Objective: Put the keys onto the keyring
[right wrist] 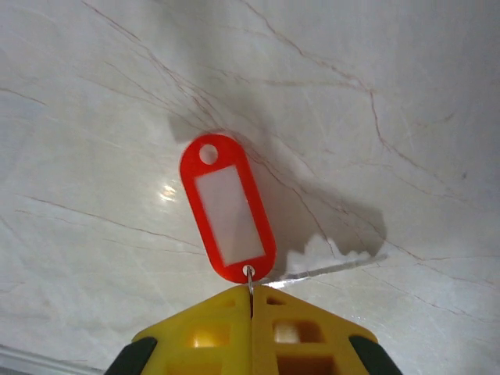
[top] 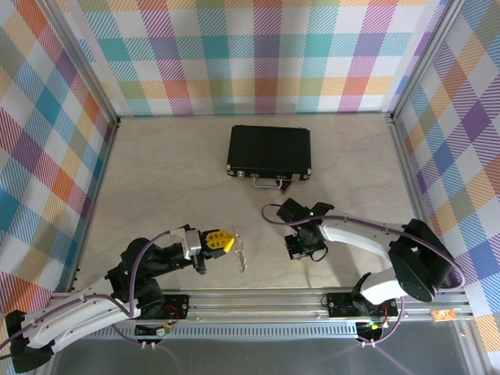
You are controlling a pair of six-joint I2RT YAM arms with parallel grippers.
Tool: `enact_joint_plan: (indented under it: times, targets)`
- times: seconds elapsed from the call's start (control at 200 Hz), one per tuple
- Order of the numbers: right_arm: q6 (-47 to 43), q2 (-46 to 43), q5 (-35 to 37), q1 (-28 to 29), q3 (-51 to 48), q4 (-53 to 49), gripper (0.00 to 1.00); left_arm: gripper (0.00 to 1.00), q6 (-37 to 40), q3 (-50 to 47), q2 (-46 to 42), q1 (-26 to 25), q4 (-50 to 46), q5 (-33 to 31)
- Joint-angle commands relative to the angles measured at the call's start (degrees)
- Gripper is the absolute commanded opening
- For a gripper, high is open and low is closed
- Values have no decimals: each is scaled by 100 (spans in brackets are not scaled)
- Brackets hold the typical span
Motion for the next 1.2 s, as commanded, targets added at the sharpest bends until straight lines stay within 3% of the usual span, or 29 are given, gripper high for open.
enact_joint_plan:
  times: [0.0, 0.2, 0.5, 1.195]
  targets:
    - [-507, 559, -55, 27, 764, -810, 0, 0, 1, 75, -39, -43, 144, -14]
    - [-1309, 1708, -211, 24, 2236, -1825, 0, 0, 28, 57, -188, -37, 62, -121]
    - [-1896, 2632, -369, 14, 3697, -2512, 0, 0, 78, 32, -273, -37, 15, -246]
    - [-1574, 2402, -976, 27, 2139, -1964, 0, 0, 17, -3, -88, -37, 202, -128]
